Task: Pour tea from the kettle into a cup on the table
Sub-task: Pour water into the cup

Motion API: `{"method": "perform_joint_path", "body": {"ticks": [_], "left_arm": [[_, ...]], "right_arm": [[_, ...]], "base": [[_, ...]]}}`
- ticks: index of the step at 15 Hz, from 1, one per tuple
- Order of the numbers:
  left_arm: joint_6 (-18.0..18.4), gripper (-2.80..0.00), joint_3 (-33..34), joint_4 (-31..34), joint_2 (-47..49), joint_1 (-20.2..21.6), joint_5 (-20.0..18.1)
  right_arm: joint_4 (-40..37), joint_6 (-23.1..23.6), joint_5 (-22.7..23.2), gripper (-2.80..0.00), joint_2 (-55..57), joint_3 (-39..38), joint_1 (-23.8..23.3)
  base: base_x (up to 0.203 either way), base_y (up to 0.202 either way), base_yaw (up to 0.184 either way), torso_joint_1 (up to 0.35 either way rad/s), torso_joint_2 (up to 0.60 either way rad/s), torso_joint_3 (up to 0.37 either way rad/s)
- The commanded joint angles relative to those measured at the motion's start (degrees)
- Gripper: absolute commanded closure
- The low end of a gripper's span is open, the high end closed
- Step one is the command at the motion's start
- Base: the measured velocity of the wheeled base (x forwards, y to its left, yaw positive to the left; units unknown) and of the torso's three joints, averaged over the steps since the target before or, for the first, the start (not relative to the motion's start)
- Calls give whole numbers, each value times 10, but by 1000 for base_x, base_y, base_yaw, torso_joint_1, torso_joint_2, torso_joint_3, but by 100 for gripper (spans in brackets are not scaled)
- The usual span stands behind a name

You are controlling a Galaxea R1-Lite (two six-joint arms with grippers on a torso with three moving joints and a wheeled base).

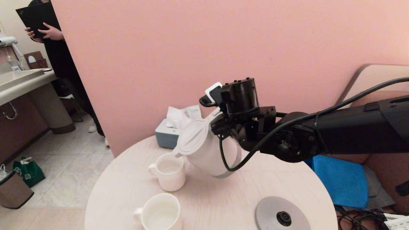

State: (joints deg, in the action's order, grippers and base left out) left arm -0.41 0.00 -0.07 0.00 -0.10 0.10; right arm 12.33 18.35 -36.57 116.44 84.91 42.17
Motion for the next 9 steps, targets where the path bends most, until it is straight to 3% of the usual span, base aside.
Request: {"method": "perform_joint_path", "body": {"ticks": [1,9], "left_arm": [[0,0,0,0,0,0,0],[0,0,0,0,1,0,0]], "right_arm": [[-9,2,-3,0,6,18,0],[-32,49,-8,0,30,73,1]], "base": [[0,0,0,0,0,0],[0,0,0,0,0,0]]}}
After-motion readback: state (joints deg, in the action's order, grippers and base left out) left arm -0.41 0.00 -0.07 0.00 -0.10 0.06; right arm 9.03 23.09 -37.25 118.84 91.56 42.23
